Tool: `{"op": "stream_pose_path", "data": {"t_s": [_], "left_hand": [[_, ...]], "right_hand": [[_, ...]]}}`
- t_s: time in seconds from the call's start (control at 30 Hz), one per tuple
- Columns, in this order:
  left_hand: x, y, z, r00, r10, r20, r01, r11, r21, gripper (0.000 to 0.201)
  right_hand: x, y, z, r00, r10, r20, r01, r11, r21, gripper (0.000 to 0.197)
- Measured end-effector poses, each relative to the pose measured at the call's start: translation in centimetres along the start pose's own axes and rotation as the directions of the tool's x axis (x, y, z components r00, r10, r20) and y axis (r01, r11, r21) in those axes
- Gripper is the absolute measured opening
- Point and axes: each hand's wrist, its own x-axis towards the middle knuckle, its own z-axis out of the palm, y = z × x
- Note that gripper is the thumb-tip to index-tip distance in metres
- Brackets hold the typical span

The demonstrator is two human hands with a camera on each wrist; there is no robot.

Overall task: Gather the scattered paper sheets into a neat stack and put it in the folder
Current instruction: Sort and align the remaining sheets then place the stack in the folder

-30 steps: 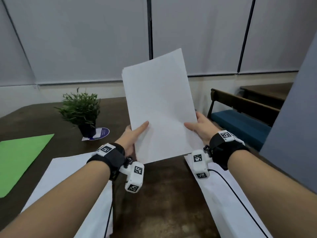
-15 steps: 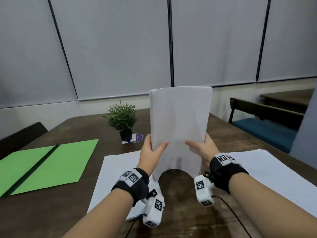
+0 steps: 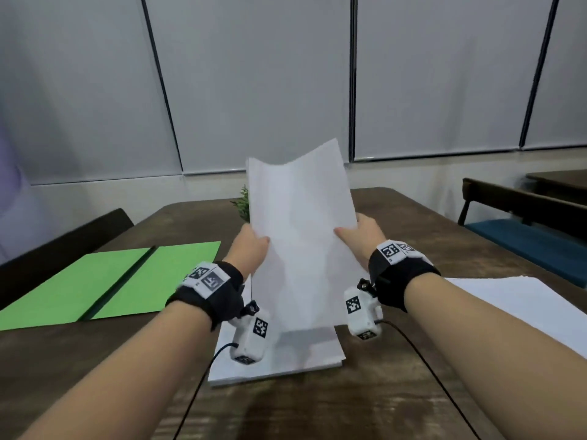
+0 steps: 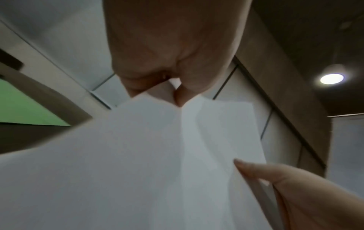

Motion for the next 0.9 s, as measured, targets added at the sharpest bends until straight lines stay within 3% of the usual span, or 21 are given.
{"op": "stream_pose_path", "data": {"t_s": [0.07, 0.13, 0.17, 0.2, 0.27, 0.37, 0.47, 0.53, 0.7, 0.77, 0.9], "left_hand": [[-0.7, -1.3, -1.4, 0.966, -0.235, 0.108, 0.192, 0.932, 0.308, 0.022], [-1.4, -3.5, -2.3, 0.941, -0.3, 0.156, 0.127, 0.742, 0.658, 0.035], [-1.7, -4.5, -2.4, 0.933, -0.327, 0.153, 0.127, 0.693, 0.71, 0.038], [-1.8, -5.6, -2.4, 0.916, -0.347, 0.202, 0.095, 0.675, 0.731, 0.038], [-1.9, -6.9, -2.2, 0.886, -0.426, 0.183, 0.166, 0.66, 0.732, 0.037], [-1.6, -8.0, -1.6, 0.855, -0.47, 0.219, 0.142, 0.619, 0.773, 0.039], [-0.7, -8.3, -2.1, 0.856, -0.471, 0.211, 0.158, 0.629, 0.761, 0.045], [0.1, -8.9, -2.5, 0.816, -0.525, 0.241, 0.178, 0.626, 0.76, 0.047], [0.4, -9.7, -2.8, 0.736, -0.631, 0.246, 0.365, 0.676, 0.64, 0.043], [0.0, -9.7, -2.4, 0.716, -0.645, 0.267, 0.395, 0.69, 0.607, 0.053], [-1.2, -9.5, -1.2, 0.752, -0.612, 0.243, 0.363, 0.693, 0.623, 0.05]], "right_hand": [[-0.8, 1.1, 2.7, 0.988, 0.112, 0.11, -0.101, 0.99, -0.102, 0.029], [-1.7, 2.7, 5.1, 0.947, 0.249, 0.202, -0.202, 0.953, -0.227, 0.03], [-2.3, 3.4, 5.9, 0.921, 0.32, 0.223, -0.246, 0.92, -0.305, 0.034], [-2.9, 4.1, 6.6, 0.901, 0.364, 0.236, -0.261, 0.889, -0.376, 0.037], [-3.6, 4.9, 7.4, 0.869, 0.412, 0.275, -0.27, 0.86, -0.434, 0.036], [-3.9, 5.3, 7.9, 0.837, 0.453, 0.305, -0.207, 0.78, -0.59, 0.015], [-3.8, 5.4, 8.5, 0.813, 0.501, 0.298, -0.165, 0.688, -0.706, 0.021], [-3.9, 5.2, 8.0, 0.817, 0.524, 0.24, -0.194, 0.642, -0.741, 0.021], [-4.3, 4.7, 6.0, 0.793, 0.556, 0.25, -0.218, 0.641, -0.735, 0.026], [-4.4, 5.1, 6.2, 0.778, 0.571, 0.263, -0.195, 0.617, -0.762, 0.034], [-4.8, 5.8, 6.5, 0.828, 0.49, 0.272, -0.177, 0.69, -0.702, 0.047]]}}
